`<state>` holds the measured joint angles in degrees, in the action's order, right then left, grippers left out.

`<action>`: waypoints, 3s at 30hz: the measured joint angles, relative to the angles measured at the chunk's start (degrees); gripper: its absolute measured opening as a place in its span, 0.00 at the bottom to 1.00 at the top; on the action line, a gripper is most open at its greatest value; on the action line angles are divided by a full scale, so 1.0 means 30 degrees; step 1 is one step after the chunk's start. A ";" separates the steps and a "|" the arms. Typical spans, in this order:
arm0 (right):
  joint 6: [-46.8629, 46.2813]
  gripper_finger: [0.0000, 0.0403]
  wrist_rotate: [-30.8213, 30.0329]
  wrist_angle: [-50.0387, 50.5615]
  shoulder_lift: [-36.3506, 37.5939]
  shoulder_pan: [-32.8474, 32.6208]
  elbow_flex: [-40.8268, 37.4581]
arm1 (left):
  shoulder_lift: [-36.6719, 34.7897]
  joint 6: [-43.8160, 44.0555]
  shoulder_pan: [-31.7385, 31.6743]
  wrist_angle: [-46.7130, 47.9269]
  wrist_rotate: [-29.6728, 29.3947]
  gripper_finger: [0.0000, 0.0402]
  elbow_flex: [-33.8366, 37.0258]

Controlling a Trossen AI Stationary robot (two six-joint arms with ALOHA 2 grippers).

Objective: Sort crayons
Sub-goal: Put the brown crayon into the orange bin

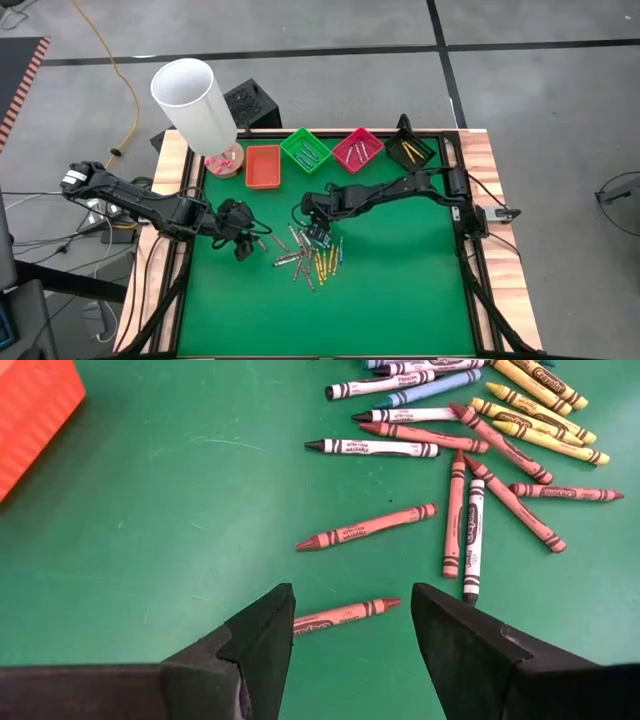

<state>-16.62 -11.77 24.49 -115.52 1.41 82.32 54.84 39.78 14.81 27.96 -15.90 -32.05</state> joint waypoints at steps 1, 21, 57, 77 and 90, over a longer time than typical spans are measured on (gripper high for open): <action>0.0005 0.24 0.0139 -0.0015 -0.0005 0.0000 -0.0008 | -0.0002 -0.0001 0.0000 -0.0002 0.0000 0.48 0.0000; -0.1086 0.23 0.0467 0.1866 -0.0393 -0.0080 -0.0029 | -0.0003 -0.0011 0.0007 -0.0004 -0.0342 0.48 0.0007; 0.2597 0.00 0.0347 -1.3060 -0.0904 0.2257 0.2205 | -0.0003 -0.0331 0.0000 -0.0084 -0.1481 0.48 0.0007; 0.3879 0.00 0.0402 -2.0155 -0.5080 0.4101 0.3547 | -0.0032 -0.0586 0.0051 -0.0157 -0.1923 0.48 0.0007; 0.3495 0.00 0.0475 -1.8651 -0.5661 0.4070 0.4109 | -0.0032 -0.0550 0.0051 -0.0154 -0.2112 0.48 0.0007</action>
<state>-6.14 -10.35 -31.46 -132.51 13.62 94.65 54.74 38.13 14.96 27.49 -22.24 -32.03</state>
